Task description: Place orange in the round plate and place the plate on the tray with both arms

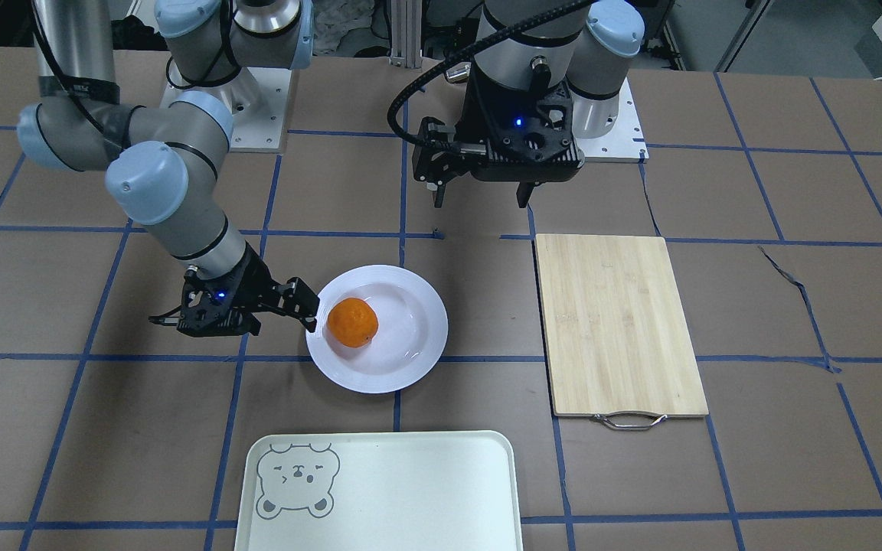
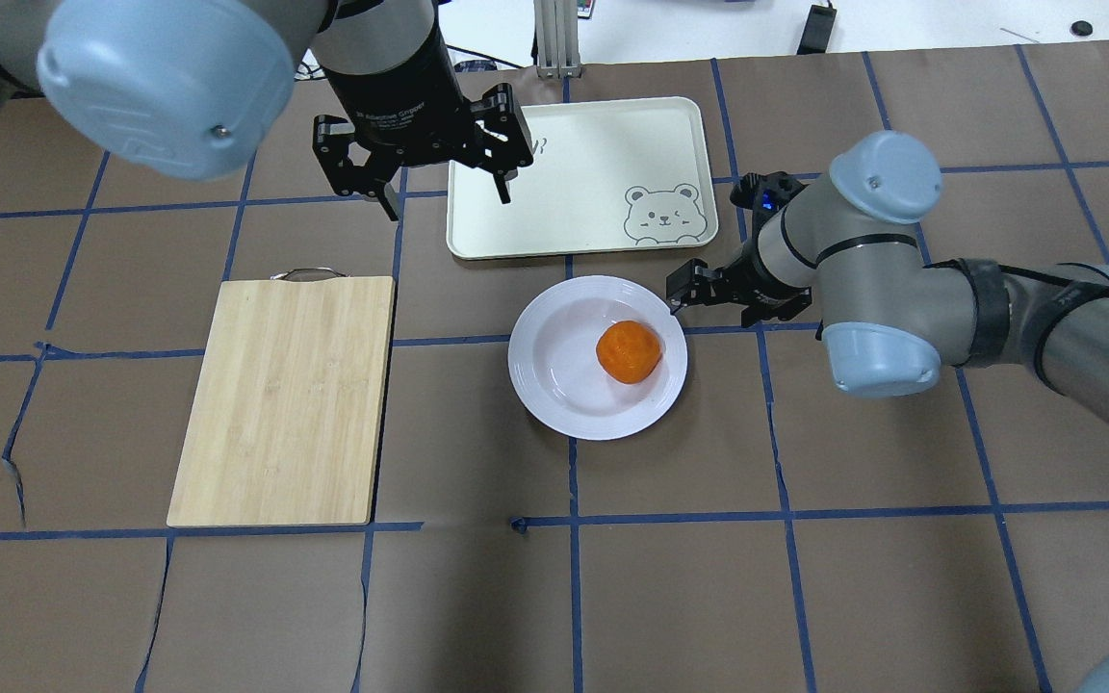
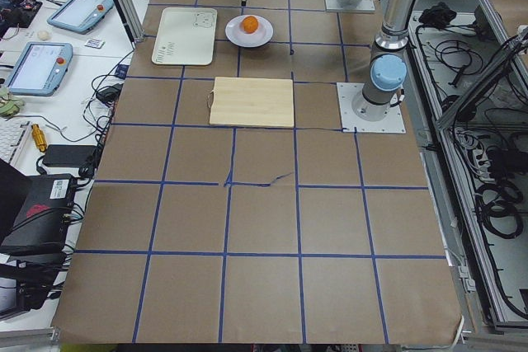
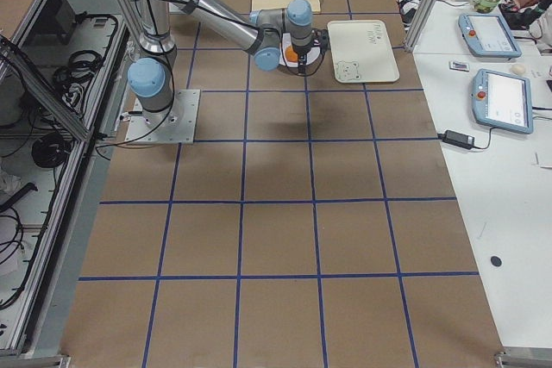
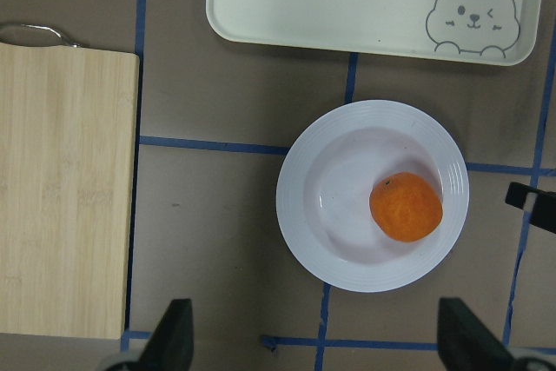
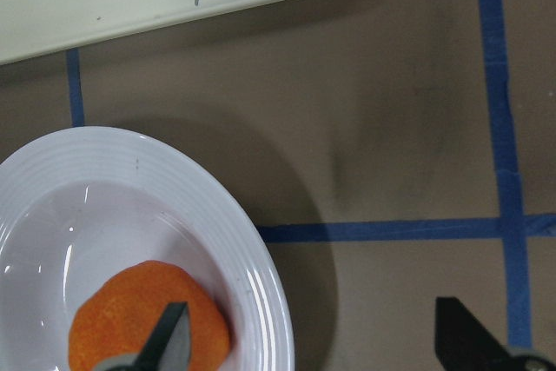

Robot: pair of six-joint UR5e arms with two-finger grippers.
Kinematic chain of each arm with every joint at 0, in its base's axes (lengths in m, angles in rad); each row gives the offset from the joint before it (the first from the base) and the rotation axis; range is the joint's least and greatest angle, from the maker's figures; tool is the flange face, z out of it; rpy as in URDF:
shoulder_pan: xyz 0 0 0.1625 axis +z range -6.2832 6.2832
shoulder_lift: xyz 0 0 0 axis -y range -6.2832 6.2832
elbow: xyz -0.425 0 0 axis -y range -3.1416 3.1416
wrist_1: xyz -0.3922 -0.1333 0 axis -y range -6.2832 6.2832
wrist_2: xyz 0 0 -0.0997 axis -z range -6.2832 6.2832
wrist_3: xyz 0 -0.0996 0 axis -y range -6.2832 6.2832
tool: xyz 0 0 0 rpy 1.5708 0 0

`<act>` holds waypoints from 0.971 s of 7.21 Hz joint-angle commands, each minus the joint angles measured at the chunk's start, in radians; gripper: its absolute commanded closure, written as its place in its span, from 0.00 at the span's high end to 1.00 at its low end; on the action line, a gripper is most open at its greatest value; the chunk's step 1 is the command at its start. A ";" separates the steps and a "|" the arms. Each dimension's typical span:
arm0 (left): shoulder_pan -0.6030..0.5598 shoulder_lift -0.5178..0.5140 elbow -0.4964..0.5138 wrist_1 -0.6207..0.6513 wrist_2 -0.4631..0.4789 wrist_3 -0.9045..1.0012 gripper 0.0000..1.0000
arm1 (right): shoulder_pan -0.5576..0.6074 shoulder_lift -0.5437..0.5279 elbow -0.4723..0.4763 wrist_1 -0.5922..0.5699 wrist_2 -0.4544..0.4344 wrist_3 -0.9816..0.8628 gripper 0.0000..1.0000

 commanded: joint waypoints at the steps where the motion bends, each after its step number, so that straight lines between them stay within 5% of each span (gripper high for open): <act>1: 0.049 0.034 -0.025 -0.019 0.007 0.183 1.00 | 0.039 0.065 0.015 -0.087 0.000 0.025 1.00; 7: 0.158 0.123 -0.118 -0.010 0.082 0.293 1.00 | 0.048 0.084 0.017 -0.121 0.002 0.033 1.00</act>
